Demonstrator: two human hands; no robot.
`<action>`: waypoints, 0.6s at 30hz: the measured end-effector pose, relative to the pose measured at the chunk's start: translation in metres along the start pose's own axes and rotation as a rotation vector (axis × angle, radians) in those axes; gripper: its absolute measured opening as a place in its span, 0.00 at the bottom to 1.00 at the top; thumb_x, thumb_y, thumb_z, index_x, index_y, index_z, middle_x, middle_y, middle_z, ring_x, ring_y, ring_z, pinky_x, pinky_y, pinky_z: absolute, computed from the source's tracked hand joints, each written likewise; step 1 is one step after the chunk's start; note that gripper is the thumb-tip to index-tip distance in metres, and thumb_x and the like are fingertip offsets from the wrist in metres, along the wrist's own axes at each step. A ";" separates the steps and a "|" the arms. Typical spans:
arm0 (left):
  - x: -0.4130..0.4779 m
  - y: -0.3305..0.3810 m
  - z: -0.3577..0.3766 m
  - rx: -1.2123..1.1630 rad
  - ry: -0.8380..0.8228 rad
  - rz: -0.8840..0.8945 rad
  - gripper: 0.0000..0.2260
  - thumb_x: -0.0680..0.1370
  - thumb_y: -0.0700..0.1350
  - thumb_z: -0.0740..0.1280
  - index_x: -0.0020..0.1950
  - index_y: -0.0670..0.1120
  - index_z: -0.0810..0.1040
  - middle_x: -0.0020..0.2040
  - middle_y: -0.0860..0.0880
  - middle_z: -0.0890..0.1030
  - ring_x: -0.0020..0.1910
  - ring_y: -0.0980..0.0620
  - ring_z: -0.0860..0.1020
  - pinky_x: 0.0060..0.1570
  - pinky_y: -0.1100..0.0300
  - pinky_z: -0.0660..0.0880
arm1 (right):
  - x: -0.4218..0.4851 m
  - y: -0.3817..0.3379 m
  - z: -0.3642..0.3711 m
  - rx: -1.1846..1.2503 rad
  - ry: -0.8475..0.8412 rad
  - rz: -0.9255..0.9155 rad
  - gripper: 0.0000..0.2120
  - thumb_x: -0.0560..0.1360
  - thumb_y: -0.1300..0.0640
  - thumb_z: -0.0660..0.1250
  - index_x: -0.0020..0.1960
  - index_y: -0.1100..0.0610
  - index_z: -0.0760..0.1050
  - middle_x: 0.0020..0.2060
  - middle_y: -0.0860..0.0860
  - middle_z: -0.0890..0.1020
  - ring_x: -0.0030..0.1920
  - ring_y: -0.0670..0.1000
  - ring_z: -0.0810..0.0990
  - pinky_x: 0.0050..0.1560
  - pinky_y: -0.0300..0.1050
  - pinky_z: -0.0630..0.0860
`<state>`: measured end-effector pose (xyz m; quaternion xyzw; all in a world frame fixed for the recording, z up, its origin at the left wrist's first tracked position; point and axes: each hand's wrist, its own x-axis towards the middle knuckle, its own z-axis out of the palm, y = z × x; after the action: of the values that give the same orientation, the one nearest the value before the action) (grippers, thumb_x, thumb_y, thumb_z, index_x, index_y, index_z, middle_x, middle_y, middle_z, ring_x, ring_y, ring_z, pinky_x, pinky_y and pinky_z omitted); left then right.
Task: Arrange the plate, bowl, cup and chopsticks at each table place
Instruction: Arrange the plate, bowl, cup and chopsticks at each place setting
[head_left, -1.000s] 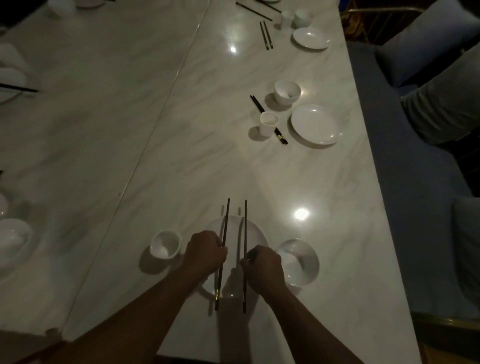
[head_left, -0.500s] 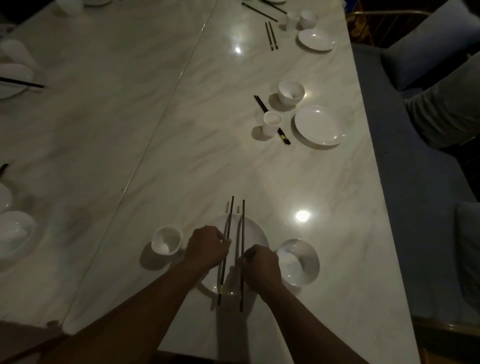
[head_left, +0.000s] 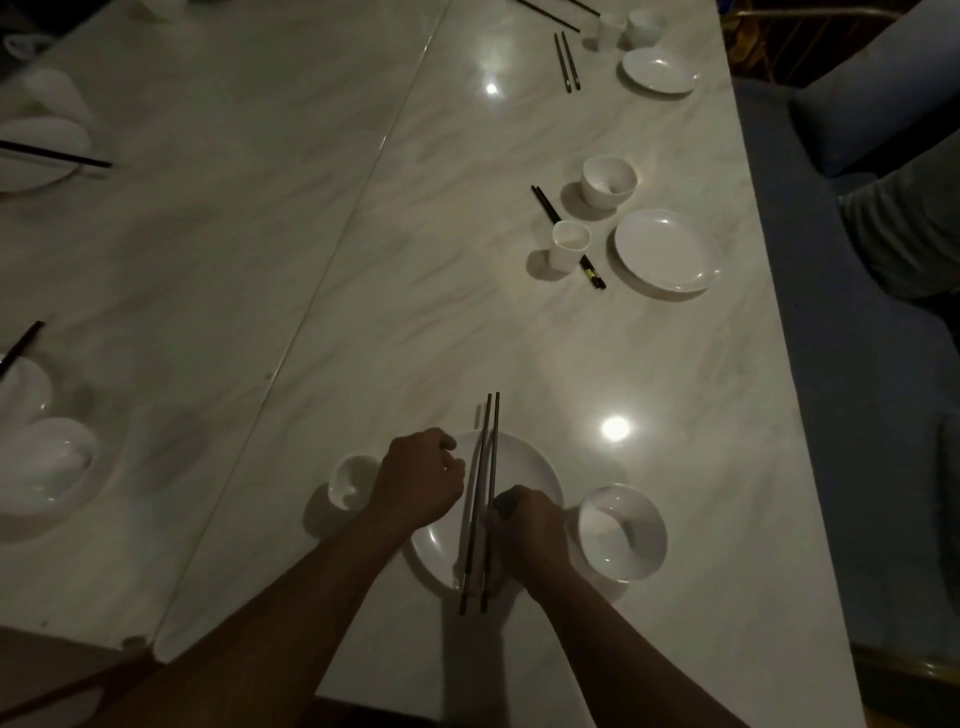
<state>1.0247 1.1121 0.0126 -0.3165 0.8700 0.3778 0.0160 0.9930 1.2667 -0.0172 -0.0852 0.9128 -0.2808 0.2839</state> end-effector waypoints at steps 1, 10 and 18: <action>0.002 0.000 -0.003 0.001 0.011 0.008 0.12 0.74 0.46 0.69 0.57 0.45 0.80 0.49 0.48 0.84 0.47 0.52 0.81 0.51 0.57 0.79 | 0.000 -0.001 0.000 0.003 0.007 0.003 0.08 0.78 0.56 0.68 0.54 0.57 0.81 0.49 0.51 0.84 0.47 0.46 0.81 0.48 0.38 0.75; 0.017 -0.003 -0.028 0.009 0.078 0.029 0.13 0.74 0.45 0.68 0.57 0.45 0.80 0.50 0.48 0.84 0.50 0.49 0.81 0.53 0.56 0.78 | -0.006 -0.012 0.007 0.112 0.051 0.052 0.17 0.72 0.49 0.75 0.54 0.53 0.72 0.41 0.49 0.82 0.40 0.45 0.82 0.42 0.41 0.80; 0.019 -0.006 -0.033 -0.008 0.033 0.026 0.14 0.72 0.46 0.70 0.57 0.45 0.80 0.46 0.51 0.83 0.48 0.50 0.81 0.52 0.56 0.78 | -0.003 -0.012 0.011 0.023 0.060 0.112 0.11 0.73 0.52 0.74 0.51 0.54 0.74 0.42 0.48 0.80 0.39 0.43 0.79 0.33 0.31 0.70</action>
<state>1.0201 1.0766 0.0273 -0.3113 0.8727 0.3761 -0.0045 1.0014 1.2520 -0.0164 -0.0226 0.9210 -0.2772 0.2728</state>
